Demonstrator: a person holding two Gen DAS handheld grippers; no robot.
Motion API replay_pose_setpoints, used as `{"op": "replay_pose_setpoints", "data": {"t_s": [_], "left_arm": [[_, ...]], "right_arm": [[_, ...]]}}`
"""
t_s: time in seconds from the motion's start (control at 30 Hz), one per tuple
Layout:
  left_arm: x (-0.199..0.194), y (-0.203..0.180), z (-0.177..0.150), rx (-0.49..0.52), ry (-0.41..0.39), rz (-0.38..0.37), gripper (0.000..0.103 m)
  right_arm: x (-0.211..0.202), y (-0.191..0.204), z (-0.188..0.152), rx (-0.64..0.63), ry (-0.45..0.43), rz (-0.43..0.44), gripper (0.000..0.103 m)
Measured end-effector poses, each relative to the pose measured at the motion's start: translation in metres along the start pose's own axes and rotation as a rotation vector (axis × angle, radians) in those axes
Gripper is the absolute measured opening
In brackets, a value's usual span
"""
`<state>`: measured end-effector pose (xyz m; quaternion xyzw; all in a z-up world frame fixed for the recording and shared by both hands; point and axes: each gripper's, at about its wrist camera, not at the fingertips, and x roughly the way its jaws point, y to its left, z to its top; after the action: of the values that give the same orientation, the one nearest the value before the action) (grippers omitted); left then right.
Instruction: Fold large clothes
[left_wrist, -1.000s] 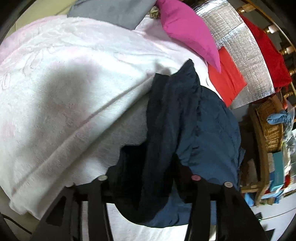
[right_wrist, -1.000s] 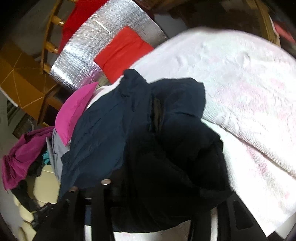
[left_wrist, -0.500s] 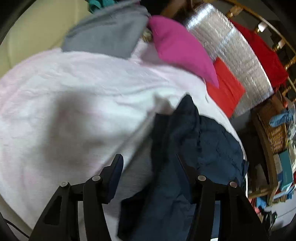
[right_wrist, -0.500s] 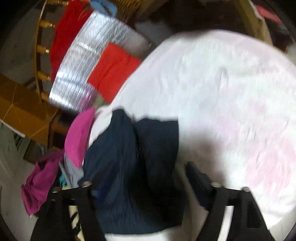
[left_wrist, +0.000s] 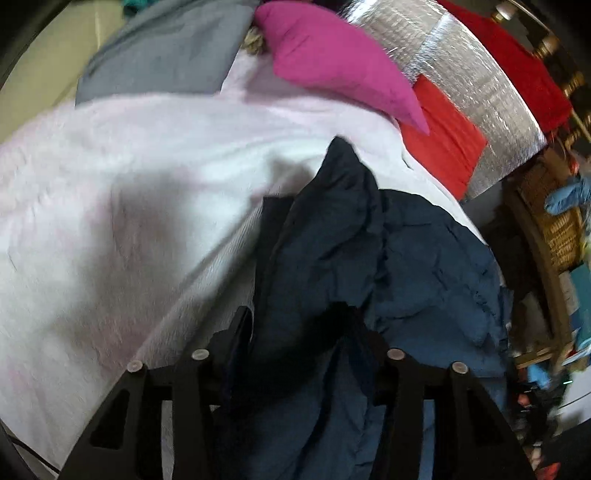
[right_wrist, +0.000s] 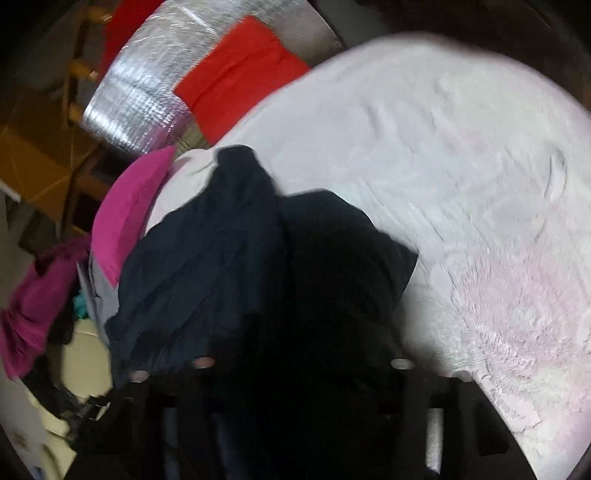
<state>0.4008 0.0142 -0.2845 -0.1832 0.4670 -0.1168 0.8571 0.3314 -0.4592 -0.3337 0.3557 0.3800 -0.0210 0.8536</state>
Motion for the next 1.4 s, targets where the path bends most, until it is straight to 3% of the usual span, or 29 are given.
{"op": "replay_pose_setpoints", "data": {"t_s": [0.1,0.17,0.27,0.37,0.47,0.57,0.63,0.77,0.97,1.2,1.4], "left_arm": [[0.013,-0.014,-0.004,0.093,0.004,0.124,0.054],[0.016,-0.019,-0.007,0.103,0.005,0.135,0.054],[0.008,-0.021,-0.006,0.11,-0.012,0.158,0.054],[-0.007,-0.031,-0.009,0.153,-0.08,0.215,0.054],[-0.025,-0.033,-0.015,0.197,-0.154,0.257,0.054],[-0.034,-0.04,-0.014,0.222,-0.215,0.285,0.056],[-0.037,-0.041,-0.015,0.226,-0.235,0.296,0.056],[-0.035,-0.048,-0.013,0.243,-0.268,0.337,0.056],[-0.032,-0.054,-0.008,0.263,-0.284,0.363,0.056],[-0.034,-0.056,-0.006,0.267,-0.318,0.393,0.056],[-0.032,-0.054,-0.002,0.272,-0.329,0.416,0.056]], "right_arm": [[-0.003,0.008,-0.004,-0.063,-0.046,-0.065,0.045],[0.017,-0.003,-0.008,-0.05,0.036,-0.126,0.051],[0.006,-0.006,-0.006,-0.012,0.031,-0.119,0.056],[-0.022,-0.006,-0.001,0.03,-0.05,-0.143,0.058],[-0.046,-0.004,0.005,0.047,-0.175,-0.161,0.068],[-0.056,0.012,0.017,0.001,-0.281,-0.176,0.068],[-0.055,0.03,0.021,-0.052,-0.311,-0.14,0.068],[-0.026,0.065,0.028,-0.12,-0.26,-0.065,0.061],[0.022,0.092,0.034,-0.155,-0.167,-0.034,0.061],[0.095,0.092,0.044,-0.112,-0.016,-0.126,0.062],[0.111,0.098,0.05,-0.139,-0.01,-0.198,0.065]]}}
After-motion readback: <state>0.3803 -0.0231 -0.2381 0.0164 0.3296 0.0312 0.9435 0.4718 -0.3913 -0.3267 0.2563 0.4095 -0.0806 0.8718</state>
